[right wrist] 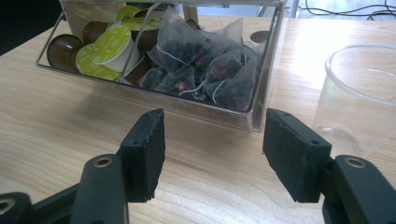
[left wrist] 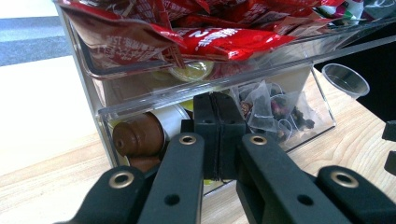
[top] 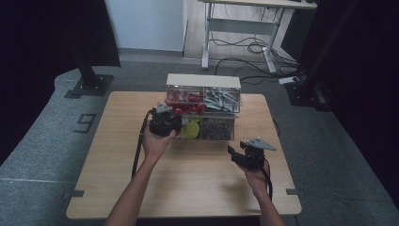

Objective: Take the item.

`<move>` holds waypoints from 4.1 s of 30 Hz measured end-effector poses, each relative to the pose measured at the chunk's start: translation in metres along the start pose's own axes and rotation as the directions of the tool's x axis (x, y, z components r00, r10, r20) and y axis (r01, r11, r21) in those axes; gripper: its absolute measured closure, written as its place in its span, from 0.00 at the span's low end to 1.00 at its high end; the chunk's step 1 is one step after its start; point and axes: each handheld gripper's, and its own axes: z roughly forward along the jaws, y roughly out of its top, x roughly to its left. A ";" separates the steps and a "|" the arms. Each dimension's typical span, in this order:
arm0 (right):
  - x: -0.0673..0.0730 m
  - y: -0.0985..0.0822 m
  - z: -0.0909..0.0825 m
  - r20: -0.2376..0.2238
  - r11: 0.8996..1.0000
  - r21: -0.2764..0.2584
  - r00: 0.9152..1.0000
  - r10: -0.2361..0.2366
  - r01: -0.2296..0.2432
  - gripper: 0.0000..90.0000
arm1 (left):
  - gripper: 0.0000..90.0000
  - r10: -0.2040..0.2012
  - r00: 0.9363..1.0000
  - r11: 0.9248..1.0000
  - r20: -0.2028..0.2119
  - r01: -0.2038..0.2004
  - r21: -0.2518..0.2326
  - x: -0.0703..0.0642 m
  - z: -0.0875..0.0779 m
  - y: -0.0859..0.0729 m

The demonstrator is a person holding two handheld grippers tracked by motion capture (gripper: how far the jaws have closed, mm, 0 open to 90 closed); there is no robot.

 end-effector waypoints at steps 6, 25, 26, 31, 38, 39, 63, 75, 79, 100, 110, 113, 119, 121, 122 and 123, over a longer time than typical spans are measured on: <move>0.004 0.004 0.006 -0.006 1.000 0.005 1.000 -0.011 0.011 0.44 | 1.00 -0.004 1.000 1.000 0.007 0.004 0.000 0.000 0.000 0.000; 0.018 0.020 0.023 -0.034 0.999 0.002 0.998 -0.044 0.044 0.47 | 1.00 -0.011 1.000 1.000 0.027 0.011 -0.004 0.000 0.001 0.000; 0.020 0.021 0.024 -0.036 0.999 0.002 0.998 -0.048 0.048 0.47 | 1.00 -0.011 1.000 1.000 0.027 0.012 -0.004 0.000 0.001 0.000; 0.024 0.024 0.029 -0.039 0.998 0.008 0.997 -0.059 0.059 0.47 | 1.00 -0.011 1.000 1.000 0.027 0.011 -0.004 -0.001 0.001 0.000; 0.028 0.027 0.040 -0.036 0.998 0.006 0.997 -0.063 0.063 0.46 | 1.00 -0.012 0.999 1.000 0.030 0.012 -0.005 -0.001 0.002 0.000; 0.029 0.027 0.042 -0.035 0.998 0.006 0.997 -0.063 0.063 0.46 | 1.00 -0.012 0.999 1.000 0.030 0.012 -0.005 -0.002 0.002 0.000; 0.032 0.030 0.072 -0.013 0.997 0.015 0.997 -0.074 0.074 0.45 | 0.99 -0.015 0.999 1.000 0.042 0.015 -0.003 -0.003 0.004 0.000; 0.038 0.033 0.089 0.014 0.995 0.021 0.995 -0.102 0.102 0.41 | 0.99 -0.018 0.999 1.000 0.043 0.018 -0.004 -0.003 0.004 0.000; 0.041 0.034 0.093 0.028 0.995 0.013 0.994 -0.103 0.103 0.40 | 0.99 -0.007 0.999 1.000 0.036 0.007 -0.003 -0.004 0.004 0.000; 0.040 0.030 0.109 0.059 0.993 0.026 0.992 -0.116 0.114 0.42 | 0.99 -0.018 0.998 1.000 0.054 0.018 -0.006 -0.003 0.004 0.000; 0.041 0.031 0.116 0.065 0.992 0.043 0.990 -0.124 0.122 0.46 | 0.99 -0.011 0.998 1.000 0.054 0.011 -0.006 -0.004 0.005 0.000; 0.042 0.032 0.119 0.059 0.991 0.049 0.991 -0.123 0.120 0.48 | 0.99 -0.014 0.998 1.000 0.056 0.014 -0.009 -0.004 0.005 0.000; 0.042 0.030 0.123 0.065 0.991 0.080 0.992 -0.109 0.103 0.53 | 0.99 -0.014 0.998 1.000 0.058 0.015 -0.011 -0.004 0.004 0.000; 0.041 0.029 0.124 0.063 0.992 0.082 0.992 -0.105 0.100 0.58 | 0.99 -0.014 0.998 1.000 0.058 0.015 -0.011 -0.004 0.005 0.000; 0.040 0.029 0.124 0.058 0.992 0.075 0.993 -0.104 0.099 0.61 | 0.99 -0.015 0.998 1.000 0.058 0.015 -0.011 -0.004 0.005 0.000; 0.039 0.029 0.124 0.052 0.993 0.074 0.994 -0.100 0.096 0.63 | 0.99 -0.015 0.998 1.000 0.058 0.015 -0.011 -0.004 0.005 0.000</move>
